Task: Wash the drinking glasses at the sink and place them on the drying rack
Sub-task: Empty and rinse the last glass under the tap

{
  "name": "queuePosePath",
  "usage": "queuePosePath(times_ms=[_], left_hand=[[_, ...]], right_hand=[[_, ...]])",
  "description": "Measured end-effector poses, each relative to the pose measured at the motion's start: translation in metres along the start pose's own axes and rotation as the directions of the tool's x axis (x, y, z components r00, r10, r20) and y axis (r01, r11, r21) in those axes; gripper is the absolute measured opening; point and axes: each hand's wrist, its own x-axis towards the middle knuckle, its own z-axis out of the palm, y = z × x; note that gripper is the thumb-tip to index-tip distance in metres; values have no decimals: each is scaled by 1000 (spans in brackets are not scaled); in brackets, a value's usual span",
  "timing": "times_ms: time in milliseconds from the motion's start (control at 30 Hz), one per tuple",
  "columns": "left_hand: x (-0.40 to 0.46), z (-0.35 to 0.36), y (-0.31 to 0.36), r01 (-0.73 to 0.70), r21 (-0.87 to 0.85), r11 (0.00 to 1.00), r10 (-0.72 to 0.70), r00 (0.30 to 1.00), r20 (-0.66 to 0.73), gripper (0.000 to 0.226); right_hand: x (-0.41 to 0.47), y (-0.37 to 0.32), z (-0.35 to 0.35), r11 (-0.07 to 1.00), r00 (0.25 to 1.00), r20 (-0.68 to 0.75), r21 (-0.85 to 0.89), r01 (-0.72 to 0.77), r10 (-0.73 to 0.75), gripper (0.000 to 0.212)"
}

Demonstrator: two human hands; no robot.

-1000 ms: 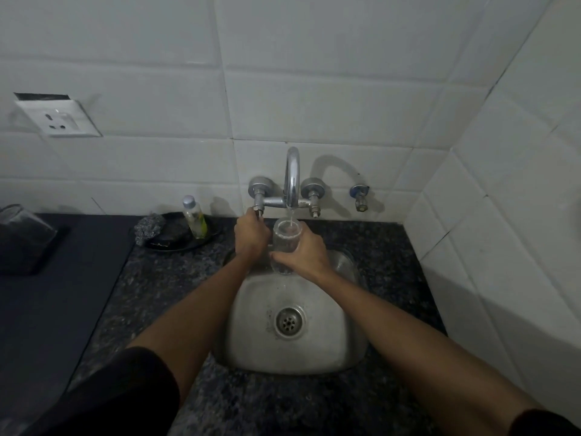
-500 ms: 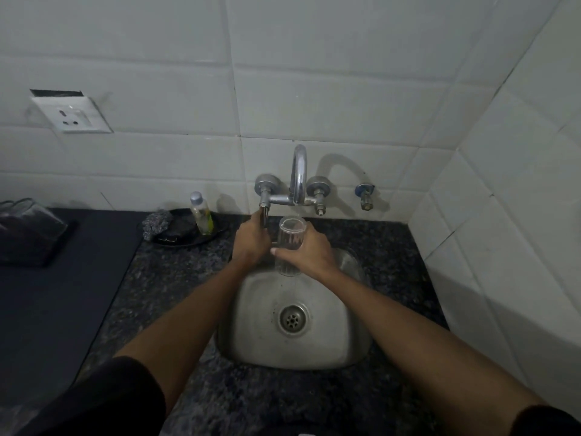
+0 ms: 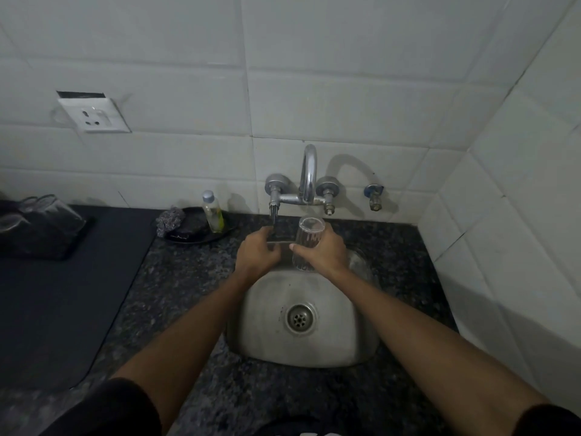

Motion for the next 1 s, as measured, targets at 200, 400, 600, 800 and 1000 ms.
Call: queuePosePath(times_ms=[200,400,600,800,1000], left_hand=[[-3,-5,0,-54,61,997,53,998,15,70],[-5,-9,-6,-77,97,992,77,997,9,64],[-7,-15,-6,-54,73,996,54,999,-4,64],[-11,-18,-6,-43,81,996,45,999,-23,63],[-16,-19,-13,-25,71,997,26,999,-23,63]], right_hand=[[3,-1,-6,999,1000,-20,41,20,-19,78],[5,0,-12,998,998,-34,36,51,-50,80],[3,1,-15,997,997,1,-20,72,-72,79],[1,4,-13,998,998,18,-28,60,-60,77],[-2,4,-10,997,996,56,-49,67,-64,74]])
